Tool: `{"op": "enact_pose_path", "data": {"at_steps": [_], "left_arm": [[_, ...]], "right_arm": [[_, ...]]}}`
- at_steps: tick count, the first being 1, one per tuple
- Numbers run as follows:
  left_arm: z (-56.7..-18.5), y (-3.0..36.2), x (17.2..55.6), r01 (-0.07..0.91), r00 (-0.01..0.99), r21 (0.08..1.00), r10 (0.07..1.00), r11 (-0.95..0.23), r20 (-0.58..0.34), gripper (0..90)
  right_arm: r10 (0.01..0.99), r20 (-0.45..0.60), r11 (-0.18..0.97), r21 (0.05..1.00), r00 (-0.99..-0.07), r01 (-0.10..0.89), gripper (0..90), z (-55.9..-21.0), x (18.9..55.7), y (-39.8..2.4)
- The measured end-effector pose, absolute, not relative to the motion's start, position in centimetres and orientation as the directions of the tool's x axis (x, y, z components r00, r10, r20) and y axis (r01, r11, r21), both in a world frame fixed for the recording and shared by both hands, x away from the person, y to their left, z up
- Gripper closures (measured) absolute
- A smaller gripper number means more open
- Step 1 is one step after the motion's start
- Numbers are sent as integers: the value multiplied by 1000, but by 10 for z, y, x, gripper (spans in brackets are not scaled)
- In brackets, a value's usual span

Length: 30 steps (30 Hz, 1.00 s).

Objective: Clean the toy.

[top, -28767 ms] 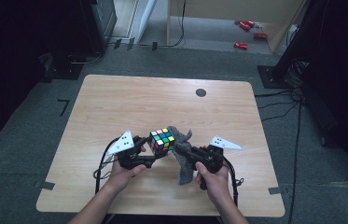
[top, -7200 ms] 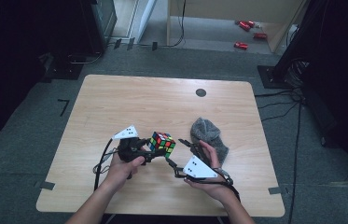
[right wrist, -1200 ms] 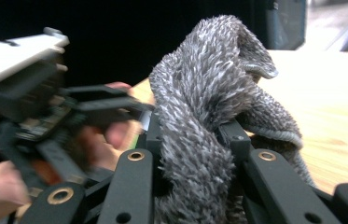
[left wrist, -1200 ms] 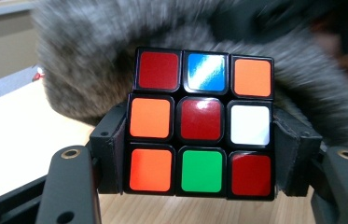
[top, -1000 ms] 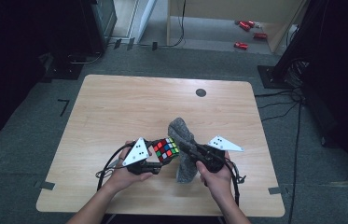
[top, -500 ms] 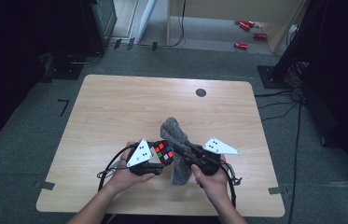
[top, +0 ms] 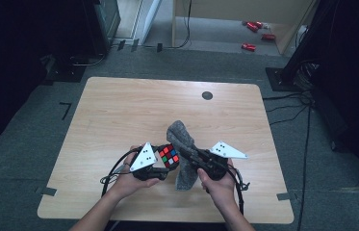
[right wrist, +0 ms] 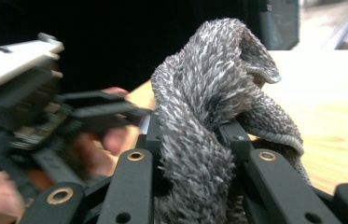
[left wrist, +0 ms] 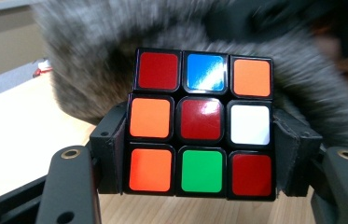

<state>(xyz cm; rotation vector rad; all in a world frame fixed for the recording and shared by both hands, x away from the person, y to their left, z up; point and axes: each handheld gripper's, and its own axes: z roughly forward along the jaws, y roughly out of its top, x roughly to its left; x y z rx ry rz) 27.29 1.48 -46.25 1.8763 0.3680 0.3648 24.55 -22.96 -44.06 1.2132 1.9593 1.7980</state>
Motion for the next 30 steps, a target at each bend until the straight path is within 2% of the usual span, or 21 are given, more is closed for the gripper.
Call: {"op": "enact_pose_path", "data": {"at_steps": [4, 12, 17, 21, 24, 30], "left_arm": [[-460, 18, 274, 85, 907, 954, 419, -288, 46, 350], [-462, 14, 272, 78, 909, 948, 413, -308, 60, 350], [-459, 19, 273, 89, 912, 958, 409, -274, 32, 350], [-464, 12, 272, 84, 913, 943, 404, -322, 56, 350], [-463, 12, 271, 76, 918, 947, 393, -313, 56, 350], [-461, 16, 272, 87, 919, 955, 393, -284, 33, 350]], "right_arm": [[710, 381, -105, 889, -592, 446, 717, -447, 251, -239], [682, 353, -90, 910, -640, 405, 716, -437, 243, -228], [713, 393, -117, 883, -580, 456, 717, -447, 251, -241], [681, 366, -97, 903, -634, 418, 716, -436, 242, -229], [678, 355, -93, 910, -644, 404, 714, -434, 240, -225], [708, 405, -124, 878, -578, 463, 716, -447, 250, -241]]}}
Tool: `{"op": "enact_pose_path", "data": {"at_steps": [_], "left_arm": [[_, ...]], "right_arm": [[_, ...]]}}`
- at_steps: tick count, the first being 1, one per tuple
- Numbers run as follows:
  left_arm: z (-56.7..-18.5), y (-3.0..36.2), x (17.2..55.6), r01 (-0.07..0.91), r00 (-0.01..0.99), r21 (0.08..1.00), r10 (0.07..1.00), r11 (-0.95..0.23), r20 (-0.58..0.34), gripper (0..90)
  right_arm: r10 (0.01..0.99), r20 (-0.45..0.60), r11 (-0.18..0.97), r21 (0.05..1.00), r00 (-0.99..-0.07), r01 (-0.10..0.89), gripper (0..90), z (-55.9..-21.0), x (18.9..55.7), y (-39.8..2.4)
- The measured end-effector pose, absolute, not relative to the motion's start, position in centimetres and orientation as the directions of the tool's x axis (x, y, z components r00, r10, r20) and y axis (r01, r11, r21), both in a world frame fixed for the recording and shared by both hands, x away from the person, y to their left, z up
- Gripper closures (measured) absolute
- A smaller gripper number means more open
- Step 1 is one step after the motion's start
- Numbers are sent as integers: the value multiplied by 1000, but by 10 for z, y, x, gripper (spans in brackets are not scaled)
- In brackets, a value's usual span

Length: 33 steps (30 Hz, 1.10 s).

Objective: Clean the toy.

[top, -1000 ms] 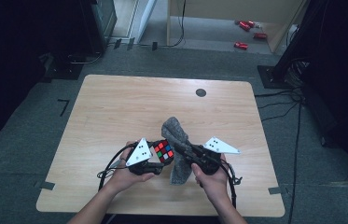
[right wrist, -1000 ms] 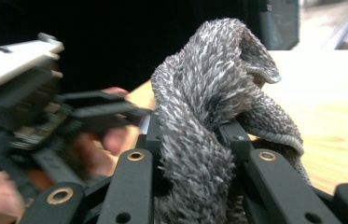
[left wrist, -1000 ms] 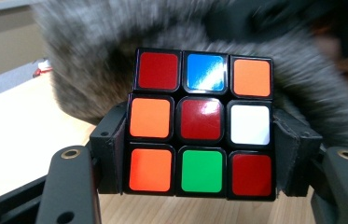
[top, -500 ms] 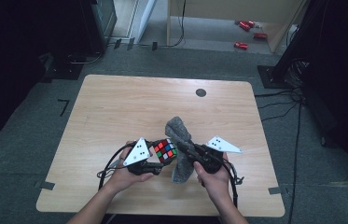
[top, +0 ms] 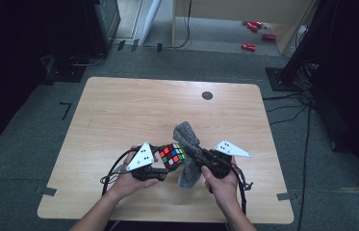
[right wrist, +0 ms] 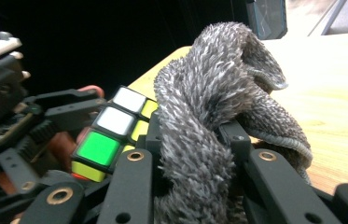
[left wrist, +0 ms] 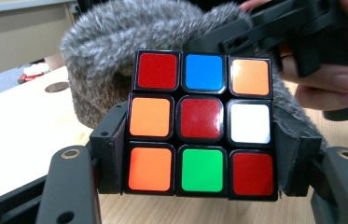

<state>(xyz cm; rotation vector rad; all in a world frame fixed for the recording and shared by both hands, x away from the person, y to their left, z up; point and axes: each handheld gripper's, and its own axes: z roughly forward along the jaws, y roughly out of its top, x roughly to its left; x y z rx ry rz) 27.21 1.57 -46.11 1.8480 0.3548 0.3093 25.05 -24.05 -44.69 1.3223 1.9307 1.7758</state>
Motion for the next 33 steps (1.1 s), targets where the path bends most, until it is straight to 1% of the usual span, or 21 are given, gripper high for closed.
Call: {"op": "enact_pose_path", "data": {"at_steps": [3, 6, 10, 12, 15, 17, 19, 24, 25, 27, 29, 31, 33], "left_arm": [[-465, 13, 272, 89, 923, 947, 384, -309, 38, 350], [-463, 14, 271, 82, 926, 952, 376, -294, 36, 350], [-459, 19, 272, 88, 923, 962, 384, -258, 19, 349], [-460, 18, 273, 92, 921, 959, 388, -269, 20, 349], [-464, 14, 272, 87, 918, 947, 393, -308, 44, 350], [-464, 13, 271, 86, 922, 950, 386, -301, 39, 350], [-462, 15, 271, 82, 924, 956, 380, -283, 33, 350], [-459, 21, 275, 107, 924, 964, 381, -245, -6, 349], [-459, 21, 275, 111, 921, 962, 390, -248, -6, 349], [-460, 19, 276, 118, 917, 958, 400, -261, -4, 349], [-460, 19, 275, 109, 923, 958, 385, -265, 1, 349], [-459, 20, 274, 100, 921, 960, 388, -261, 10, 349], [-457, 23, 276, 105, 919, 964, 394, -244, 0, 349]], "right_arm": [[687, 376, -106, 898, -622, 426, 715, -439, 243, -231], [677, 355, -97, 911, -644, 400, 712, -433, 239, -225], [696, 387, -118, 893, -605, 435, 713, -441, 247, -236], [709, 397, -120, 883, -583, 454, 715, -445, 249, -239], [704, 357, -95, 904, -614, 417, 715, -440, 242, -230], [702, 338, -83, 913, -627, 399, 715, -435, 239, -225], [692, 352, -96, 910, -631, 403, 713, -435, 240, -226], [711, 413, -135, 874, -569, 466, 716, -445, 248, -238], [709, 411, -134, 876, -573, 462, 716, -443, 246, -237], [684, 398, -129, 890, -611, 437, 715, -436, 241, -231], [668, 378, -117, 904, -641, 410, 715, -429, 236, -224], [664, 370, -112, 908, -649, 403, 714, -428, 235, -223], [689, 371, -102, 900, -623, 423, 716, -434, 241, -229]]}}
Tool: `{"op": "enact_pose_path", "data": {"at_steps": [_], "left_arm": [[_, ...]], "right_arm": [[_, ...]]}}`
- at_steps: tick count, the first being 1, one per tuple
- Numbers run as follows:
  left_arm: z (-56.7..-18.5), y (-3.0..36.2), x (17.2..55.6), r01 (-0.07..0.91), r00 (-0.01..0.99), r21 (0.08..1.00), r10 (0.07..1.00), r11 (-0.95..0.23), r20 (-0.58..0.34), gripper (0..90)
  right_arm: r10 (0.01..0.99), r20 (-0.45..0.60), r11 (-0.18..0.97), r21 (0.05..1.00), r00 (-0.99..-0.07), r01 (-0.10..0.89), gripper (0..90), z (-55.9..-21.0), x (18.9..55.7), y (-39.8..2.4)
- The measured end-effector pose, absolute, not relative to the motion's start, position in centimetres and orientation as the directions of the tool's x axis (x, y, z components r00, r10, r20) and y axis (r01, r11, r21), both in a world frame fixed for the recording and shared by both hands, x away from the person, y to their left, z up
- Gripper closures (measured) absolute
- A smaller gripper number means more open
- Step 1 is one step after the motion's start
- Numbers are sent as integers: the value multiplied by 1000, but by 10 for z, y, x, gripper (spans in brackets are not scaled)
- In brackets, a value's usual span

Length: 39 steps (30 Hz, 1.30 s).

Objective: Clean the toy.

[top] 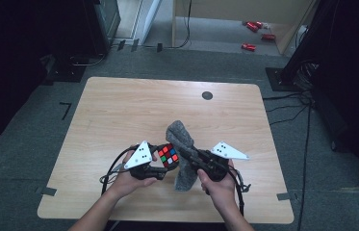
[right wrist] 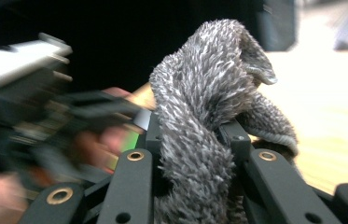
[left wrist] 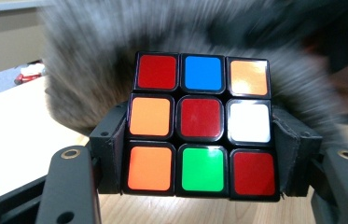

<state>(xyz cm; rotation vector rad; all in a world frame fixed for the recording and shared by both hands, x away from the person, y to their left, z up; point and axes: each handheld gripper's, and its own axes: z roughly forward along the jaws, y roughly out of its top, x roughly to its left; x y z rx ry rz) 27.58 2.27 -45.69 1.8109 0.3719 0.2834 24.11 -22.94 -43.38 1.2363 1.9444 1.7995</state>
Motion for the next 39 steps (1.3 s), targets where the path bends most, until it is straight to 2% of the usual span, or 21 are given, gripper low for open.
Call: {"op": "enact_pose_path", "data": {"at_steps": [3, 6, 10, 14, 20, 25, 28, 30, 35, 39], "left_arm": [[-449, 33, 281, 114, 906, 972, 423, -203, -17, 349], [-439, 50, 289, 171, 894, 982, 432, -86, -118, 349], [-438, 56, 294, 222, 891, 973, 419, -60, -177, 349], [-443, 49, 294, 259, 900, 962, 382, -81, -210, 349], [-443, 47, 294, 270, 904, 959, 365, -82, -223, 349], [-445, 48, 297, 287, 888, 955, 394, -76, -235, 348], [-446, 52, 300, 304, 854, 950, 461, -64, -242, 348], [-449, 55, 304, 316, 825, 946, 512, -70, -238, 348], [-457, 55, 311, 350, 753, 932, 621, -99, -217, 348], [-466, 52, 315, 370, 705, 918, 687, -143, -177, 349]], "right_arm": [[746, 339, -73, 897, -574, 436, 719, -449, 251, -243], [739, 227, 69, 911, -634, 406, 718, -464, 259, -243], [669, 32, 195, 956, -742, 218, 714, -472, 253, -223], [608, -129, 302, 950, -783, 78, 706, -475, 245, -208], [660, -159, 273, 961, -734, 36, 708, -472, 248, -219], [564, -228, 362, 932, -793, -10, 704, -478, 240, -205], [572, -193, 356, 934, -797, 30, 697, -478, 243, -207], [628, -136, 325, 941, -766, 99, 695, -476, 249, -216], [802, -22, 227, 936, -597, 270, 696, -469, 265, -255], [885, 92, 103, 917, -456, 384, 693, -471, 274, -282]]}}
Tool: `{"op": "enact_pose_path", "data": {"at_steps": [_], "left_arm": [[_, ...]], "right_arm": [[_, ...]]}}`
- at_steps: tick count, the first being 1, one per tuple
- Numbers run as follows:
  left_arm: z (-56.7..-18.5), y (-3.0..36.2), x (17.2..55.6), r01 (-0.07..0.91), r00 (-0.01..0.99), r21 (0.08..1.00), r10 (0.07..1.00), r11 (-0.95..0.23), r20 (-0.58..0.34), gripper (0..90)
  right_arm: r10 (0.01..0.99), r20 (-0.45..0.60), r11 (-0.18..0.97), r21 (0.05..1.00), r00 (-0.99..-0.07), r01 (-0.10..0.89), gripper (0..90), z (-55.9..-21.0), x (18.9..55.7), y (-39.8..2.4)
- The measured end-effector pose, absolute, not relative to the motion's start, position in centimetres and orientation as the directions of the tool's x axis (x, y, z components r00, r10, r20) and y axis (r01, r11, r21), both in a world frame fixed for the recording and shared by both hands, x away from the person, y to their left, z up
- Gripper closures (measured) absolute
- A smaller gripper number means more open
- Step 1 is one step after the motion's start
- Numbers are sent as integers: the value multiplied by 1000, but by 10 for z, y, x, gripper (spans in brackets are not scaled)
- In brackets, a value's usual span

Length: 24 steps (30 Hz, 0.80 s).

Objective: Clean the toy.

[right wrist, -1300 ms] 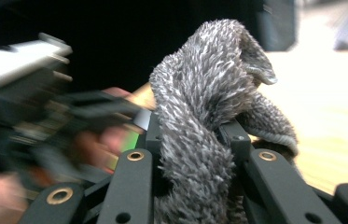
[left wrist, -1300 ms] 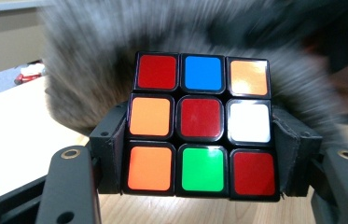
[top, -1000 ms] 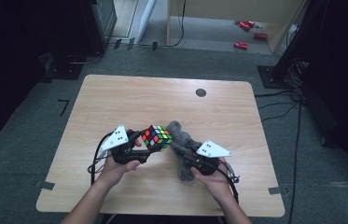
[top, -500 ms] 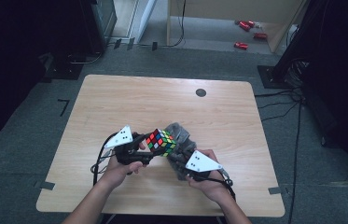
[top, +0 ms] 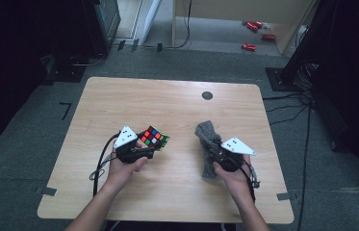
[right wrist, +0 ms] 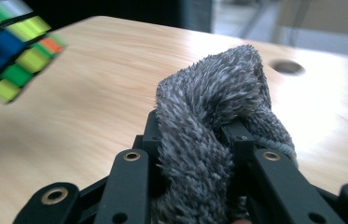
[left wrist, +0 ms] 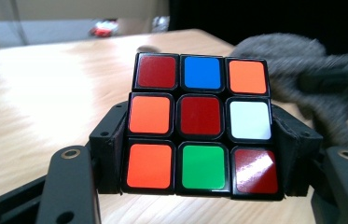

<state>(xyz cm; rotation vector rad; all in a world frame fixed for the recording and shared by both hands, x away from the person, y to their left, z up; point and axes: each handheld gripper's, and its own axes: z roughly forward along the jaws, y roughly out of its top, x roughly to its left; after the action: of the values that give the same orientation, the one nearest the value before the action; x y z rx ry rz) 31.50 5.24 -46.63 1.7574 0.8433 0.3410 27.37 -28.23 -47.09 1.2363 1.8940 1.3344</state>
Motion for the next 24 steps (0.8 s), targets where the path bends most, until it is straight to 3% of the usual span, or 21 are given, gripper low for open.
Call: {"op": "enact_pose_path", "data": {"at_steps": [5, 19, 21, 24], "left_arm": [[-477, 50, 319, 406, 658, 895, 738, -185, -146, 348], [-491, 44, 323, 451, 624, 861, 773, -234, -117, 348], [-492, 43, 323, 455, 622, 857, 775, -241, -112, 348], [-494, 42, 324, 467, 617, 849, 779, -248, -112, 348]], "right_arm": [[921, 121, 66, 888, -370, 454, 678, -481, 282, -297], [934, 89, 101, 863, -346, 496, 648, -498, 288, -294], [935, 89, 100, 863, -344, 495, 591, -499, 288, -294], [939, 77, 101, 870, -336, 482, 343, -498, 289, -293]]}}
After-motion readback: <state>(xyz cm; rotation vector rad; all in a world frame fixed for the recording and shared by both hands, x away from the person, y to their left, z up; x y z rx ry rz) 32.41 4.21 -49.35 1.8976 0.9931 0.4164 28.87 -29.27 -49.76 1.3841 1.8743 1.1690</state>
